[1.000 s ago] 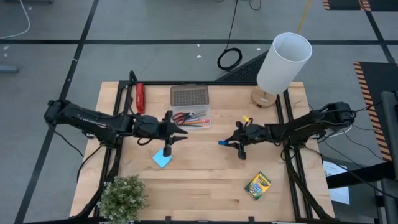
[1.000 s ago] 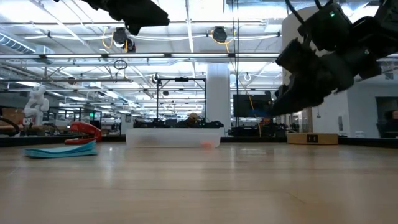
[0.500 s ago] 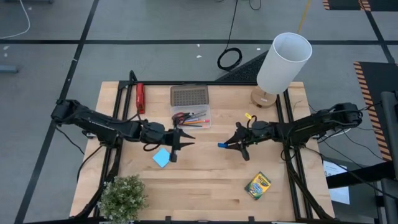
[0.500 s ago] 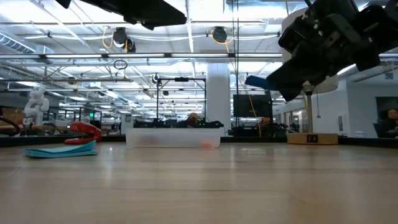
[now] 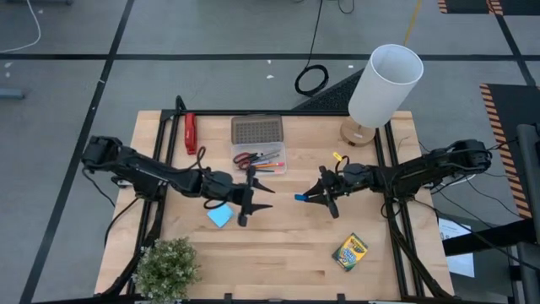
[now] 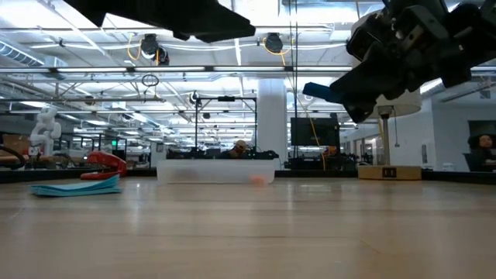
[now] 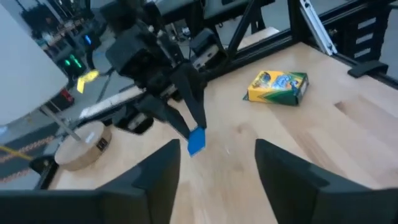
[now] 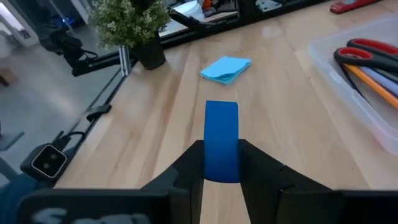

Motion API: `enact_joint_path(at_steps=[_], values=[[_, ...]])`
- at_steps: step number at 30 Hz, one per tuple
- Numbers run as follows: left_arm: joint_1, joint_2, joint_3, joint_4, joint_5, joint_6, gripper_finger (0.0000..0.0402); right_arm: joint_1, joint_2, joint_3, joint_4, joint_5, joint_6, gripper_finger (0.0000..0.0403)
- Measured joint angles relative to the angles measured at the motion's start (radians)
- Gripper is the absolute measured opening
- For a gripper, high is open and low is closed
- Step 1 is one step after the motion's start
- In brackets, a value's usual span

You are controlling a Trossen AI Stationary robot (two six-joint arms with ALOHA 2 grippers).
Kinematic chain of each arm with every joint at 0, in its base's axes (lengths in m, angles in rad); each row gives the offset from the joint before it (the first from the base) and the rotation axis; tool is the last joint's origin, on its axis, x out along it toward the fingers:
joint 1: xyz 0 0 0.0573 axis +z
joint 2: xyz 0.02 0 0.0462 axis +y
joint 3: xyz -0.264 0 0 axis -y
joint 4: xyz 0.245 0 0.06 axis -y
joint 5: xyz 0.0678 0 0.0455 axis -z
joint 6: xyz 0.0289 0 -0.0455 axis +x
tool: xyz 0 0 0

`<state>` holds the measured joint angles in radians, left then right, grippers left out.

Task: Pack school essentials
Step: Put the blue eraser into the black supply box

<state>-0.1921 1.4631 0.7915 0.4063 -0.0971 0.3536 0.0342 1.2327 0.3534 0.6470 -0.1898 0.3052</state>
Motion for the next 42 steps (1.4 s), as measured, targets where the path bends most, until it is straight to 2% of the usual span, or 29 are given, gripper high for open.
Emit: enact_joint_path(at_steps=[5, 9, 14, 25, 42], values=[[0.000, 0.051, 0.016, 0.047, -0.007, 0.081, 0.0225, 0.000, 0.000, 0.000, 0.027, 0.000, 0.054, 0.0079], [0.000, 0.115, 0.065, 0.044, -0.012, 0.137, 0.0212, 0.000, 0.000, 0.000, 0.057, -0.004, 0.082, 0.0079], [0.000, 0.193, 0.129, 0.042, -0.070, 0.194, 0.0194, 0.000, 0.000, 0.000, 0.076, -0.054, 0.105, 0.0079], [0.001, 0.303, 0.206, 0.042, -0.079, 0.273, 0.0173, 0.000, 0.000, 0.000, 0.083, -0.080, 0.129, 0.0079], [0.006, 0.333, 0.228, 0.067, -0.068, 0.342, 0.0172, 0.000, 0.000, 0.000, 0.083, -0.080, 0.152, 0.0079]])
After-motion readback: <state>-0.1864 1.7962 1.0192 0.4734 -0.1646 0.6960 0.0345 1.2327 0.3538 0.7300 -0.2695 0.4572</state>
